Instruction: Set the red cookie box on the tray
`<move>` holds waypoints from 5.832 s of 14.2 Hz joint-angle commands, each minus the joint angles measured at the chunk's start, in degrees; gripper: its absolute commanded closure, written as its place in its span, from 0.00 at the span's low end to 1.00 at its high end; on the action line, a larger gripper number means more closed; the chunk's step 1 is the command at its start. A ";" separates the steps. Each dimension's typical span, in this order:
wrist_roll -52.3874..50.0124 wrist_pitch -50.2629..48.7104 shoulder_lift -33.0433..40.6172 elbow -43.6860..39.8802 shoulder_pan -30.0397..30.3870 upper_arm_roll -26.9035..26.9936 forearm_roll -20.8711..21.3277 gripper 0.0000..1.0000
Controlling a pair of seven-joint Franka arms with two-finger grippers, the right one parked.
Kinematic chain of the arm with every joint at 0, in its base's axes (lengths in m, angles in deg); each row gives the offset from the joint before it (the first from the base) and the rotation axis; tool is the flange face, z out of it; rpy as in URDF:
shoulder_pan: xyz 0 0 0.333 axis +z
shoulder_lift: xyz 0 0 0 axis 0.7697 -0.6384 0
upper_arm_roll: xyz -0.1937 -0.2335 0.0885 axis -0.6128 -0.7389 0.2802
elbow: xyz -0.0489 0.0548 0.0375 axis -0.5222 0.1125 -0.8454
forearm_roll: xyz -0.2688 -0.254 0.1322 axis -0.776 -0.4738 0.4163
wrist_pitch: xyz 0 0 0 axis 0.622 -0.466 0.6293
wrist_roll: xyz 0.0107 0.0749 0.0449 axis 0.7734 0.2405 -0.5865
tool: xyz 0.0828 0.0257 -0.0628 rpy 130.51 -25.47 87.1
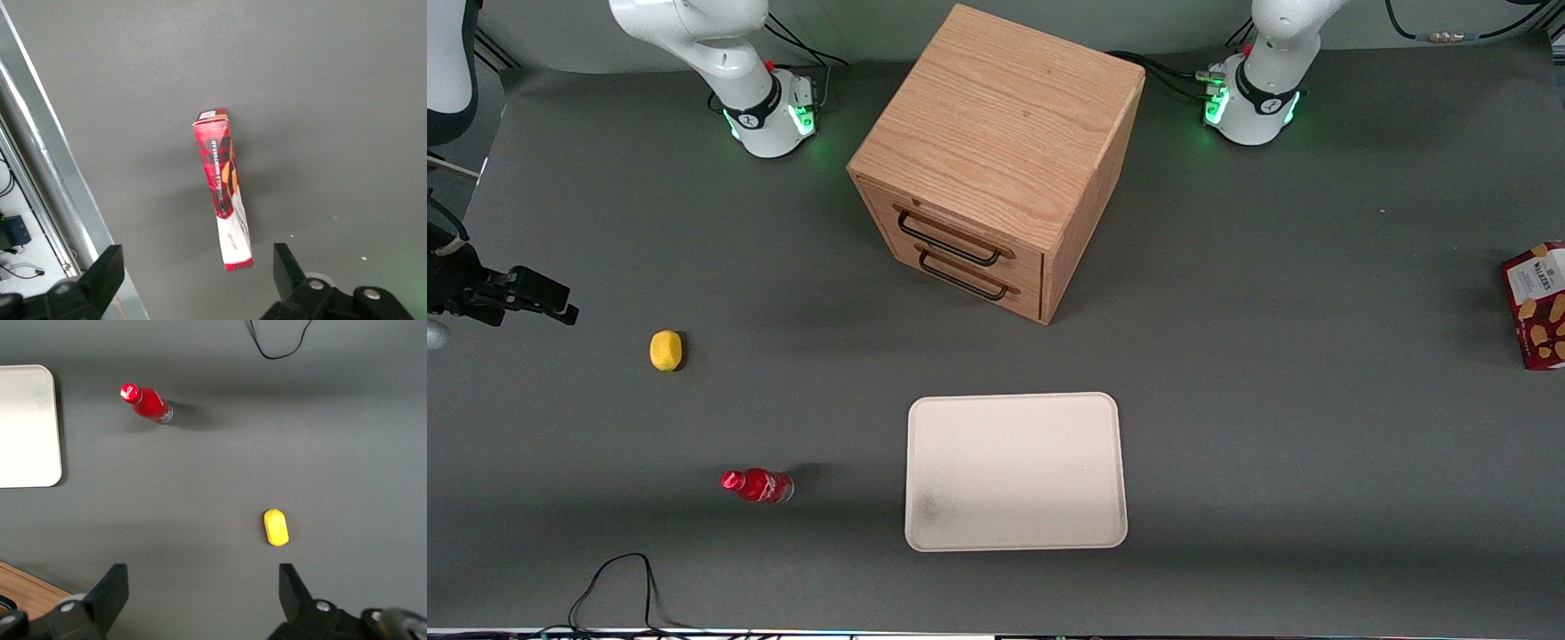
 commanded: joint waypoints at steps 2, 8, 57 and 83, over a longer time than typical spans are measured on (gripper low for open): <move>-2.46 6.14 0.88 7.56 0.00 -0.66 -0.63 0.02; -5.01 19.51 1.32 21.10 0.70 -0.66 -0.80 0.01; -43.73 -24.42 16.62 1.70 -27.22 -1.36 -0.79 1.00; -79.81 18.30 -25.30 -20.45 -57.84 -10.94 -6.87 1.00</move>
